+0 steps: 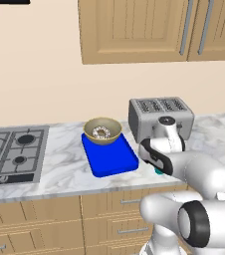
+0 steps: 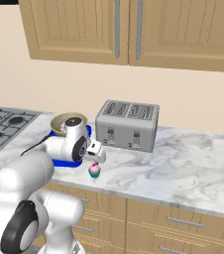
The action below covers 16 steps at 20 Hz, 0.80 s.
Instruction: Place the bowl with donut and the cupcake onto the tray.
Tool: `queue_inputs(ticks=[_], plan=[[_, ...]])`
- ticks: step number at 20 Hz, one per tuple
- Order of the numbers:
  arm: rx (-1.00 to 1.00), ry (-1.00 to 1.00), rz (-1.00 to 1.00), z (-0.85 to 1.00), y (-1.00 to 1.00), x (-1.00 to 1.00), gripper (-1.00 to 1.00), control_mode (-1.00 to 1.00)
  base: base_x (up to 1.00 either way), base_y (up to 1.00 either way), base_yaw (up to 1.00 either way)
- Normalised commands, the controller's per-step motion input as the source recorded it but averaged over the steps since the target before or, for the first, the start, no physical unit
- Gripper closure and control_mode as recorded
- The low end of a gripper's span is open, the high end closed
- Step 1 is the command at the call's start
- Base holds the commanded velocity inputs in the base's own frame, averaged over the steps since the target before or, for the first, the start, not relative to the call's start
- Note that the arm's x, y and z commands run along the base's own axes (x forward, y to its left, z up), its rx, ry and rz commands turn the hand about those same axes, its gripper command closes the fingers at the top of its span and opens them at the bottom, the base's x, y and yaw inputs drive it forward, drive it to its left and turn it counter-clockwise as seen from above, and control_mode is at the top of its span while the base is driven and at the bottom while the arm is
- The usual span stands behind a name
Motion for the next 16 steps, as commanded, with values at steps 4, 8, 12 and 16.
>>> queue_inputs(ticks=[4, 8, 12, 16], plan=[[0.05, 0.0, -0.16, -0.32, -0.19, 0.0, -1.0, -1.0, 0.0, 0.0, 0.0], [0.08, 0.0, -0.15, -0.25, -0.06, 0.01, -1.0, -1.0, 0.0, 0.0, 0.0], [0.06, 0.0, -0.14, -0.22, -0.09, 0.18, -1.0, -1.0, 0.0, 0.0, 0.0], [0.04, 0.0, -0.14, -0.25, -0.12, 0.3, -1.0, -1.0, 0.0, 0.0, 0.0]])
